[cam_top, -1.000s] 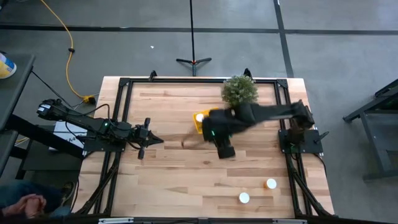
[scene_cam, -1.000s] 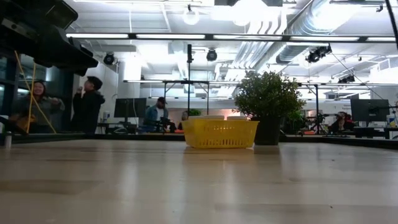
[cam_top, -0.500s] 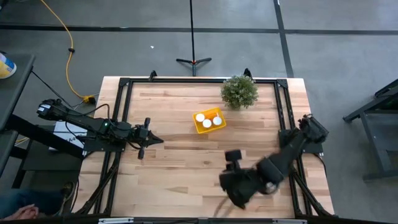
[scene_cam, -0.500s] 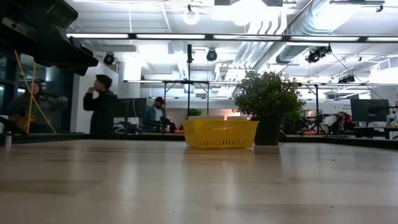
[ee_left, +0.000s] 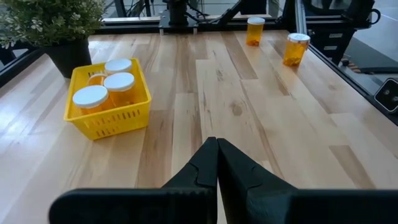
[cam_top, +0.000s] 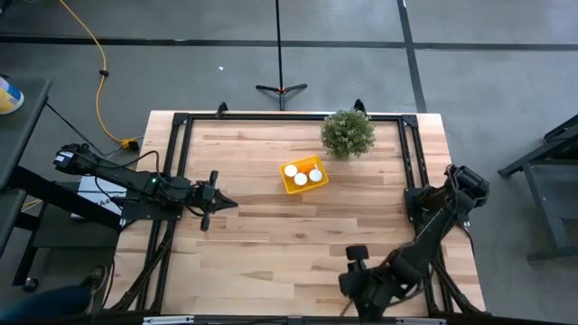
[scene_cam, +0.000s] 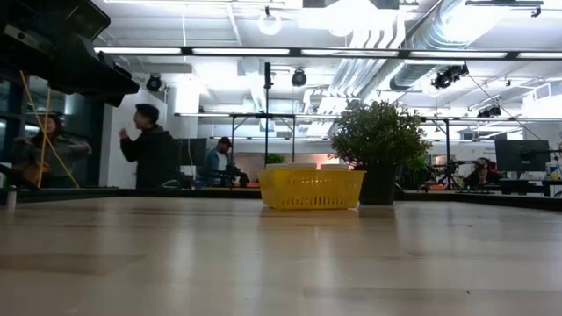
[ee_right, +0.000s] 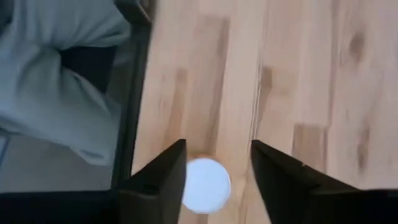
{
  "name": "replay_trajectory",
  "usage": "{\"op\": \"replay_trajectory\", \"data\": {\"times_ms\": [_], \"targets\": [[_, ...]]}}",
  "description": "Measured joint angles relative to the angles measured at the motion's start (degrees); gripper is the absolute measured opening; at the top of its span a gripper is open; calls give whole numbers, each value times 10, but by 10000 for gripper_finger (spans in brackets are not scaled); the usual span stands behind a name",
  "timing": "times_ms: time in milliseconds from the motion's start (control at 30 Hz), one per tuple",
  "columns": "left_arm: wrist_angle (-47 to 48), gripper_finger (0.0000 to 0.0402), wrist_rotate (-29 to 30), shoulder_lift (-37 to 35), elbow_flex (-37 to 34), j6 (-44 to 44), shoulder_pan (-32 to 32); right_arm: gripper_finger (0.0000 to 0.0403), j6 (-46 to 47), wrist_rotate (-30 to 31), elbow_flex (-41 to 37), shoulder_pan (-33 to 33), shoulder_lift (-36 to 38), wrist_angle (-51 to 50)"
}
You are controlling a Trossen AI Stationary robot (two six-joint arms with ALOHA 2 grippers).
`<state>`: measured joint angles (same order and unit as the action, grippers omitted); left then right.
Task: Pick and place pill bottles into a basket
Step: Put the orange pill bottle into the yellow bin
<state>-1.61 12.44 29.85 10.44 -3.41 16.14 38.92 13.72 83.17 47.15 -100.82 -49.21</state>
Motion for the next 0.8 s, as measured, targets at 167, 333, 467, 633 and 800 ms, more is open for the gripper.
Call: {"op": "replay_trajectory", "data": {"times_ms": [167,333,467,633,800], "targets": [[-1,46,2,0,0,-1,0,245,17,-71,-20,-15,0,-2],[-1,46,2,0,0,-6,0,307,41,-126,-20,-11,0,1],[-1,46,3,0,0,-16,0,315,42,-82,-20,5,-5,-17],[-1,46,4,0,0,-31,0,316,45,-46,-20,22,-11,-15],[0,46,4,0,0,-31,0,316,37,-42,-20,26,-40,-4]]}}
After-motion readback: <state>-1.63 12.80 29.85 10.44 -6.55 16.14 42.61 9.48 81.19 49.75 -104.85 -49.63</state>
